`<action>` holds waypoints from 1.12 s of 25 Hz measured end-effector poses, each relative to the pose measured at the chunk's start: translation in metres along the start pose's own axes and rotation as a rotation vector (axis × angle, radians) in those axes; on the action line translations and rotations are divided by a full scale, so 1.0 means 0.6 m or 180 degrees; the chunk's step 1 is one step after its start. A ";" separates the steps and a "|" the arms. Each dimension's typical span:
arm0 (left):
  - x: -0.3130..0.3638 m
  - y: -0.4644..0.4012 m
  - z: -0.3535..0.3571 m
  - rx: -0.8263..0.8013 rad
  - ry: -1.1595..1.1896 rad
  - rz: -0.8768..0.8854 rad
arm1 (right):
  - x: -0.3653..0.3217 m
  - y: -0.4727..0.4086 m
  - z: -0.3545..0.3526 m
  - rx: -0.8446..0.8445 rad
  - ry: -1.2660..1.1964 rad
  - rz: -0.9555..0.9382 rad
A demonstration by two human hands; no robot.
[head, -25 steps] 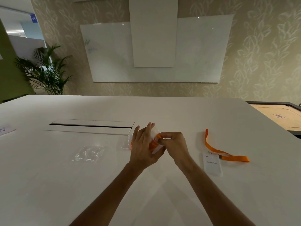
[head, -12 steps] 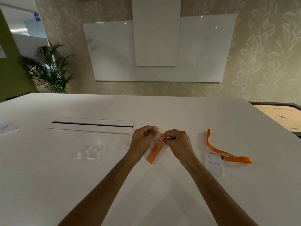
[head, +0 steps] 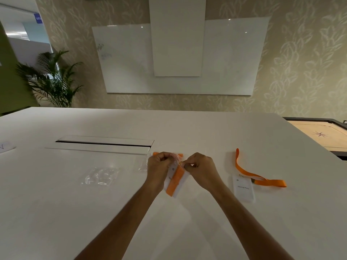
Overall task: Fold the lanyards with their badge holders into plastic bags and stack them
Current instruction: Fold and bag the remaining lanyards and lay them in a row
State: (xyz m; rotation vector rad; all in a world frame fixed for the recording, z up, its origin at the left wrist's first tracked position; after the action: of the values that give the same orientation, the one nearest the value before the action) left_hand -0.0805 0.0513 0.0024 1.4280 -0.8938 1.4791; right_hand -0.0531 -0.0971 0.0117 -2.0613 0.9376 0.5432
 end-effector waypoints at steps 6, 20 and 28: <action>-0.041 -0.029 -0.040 0.0504 0.0073 -0.0512 | 0.015 0.014 0.016 0.0128 0.0048 -0.0007; -0.106 -0.095 -0.177 0.1212 -0.0096 -0.1358 | 0.118 0.042 -0.007 -0.0050 0.0530 0.0639; -0.117 -0.095 -0.210 0.1562 -0.1156 -0.1104 | 0.181 0.051 -0.048 0.0188 0.0640 0.0926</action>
State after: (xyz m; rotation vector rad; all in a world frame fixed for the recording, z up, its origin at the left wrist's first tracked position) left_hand -0.0764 0.1814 -0.0819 2.1416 -0.4608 1.2382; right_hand -0.0064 -0.1798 -0.0554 -1.9638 1.3695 0.4566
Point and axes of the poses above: each hand's wrist, its own y-axis away from the middle knuckle, its own z-axis out of the palm, x = y × z, the point moved 4 cm from there along -y, towards the middle knuckle, and after that the axes turned 14 degrees about -z, right-handed, at the moved point
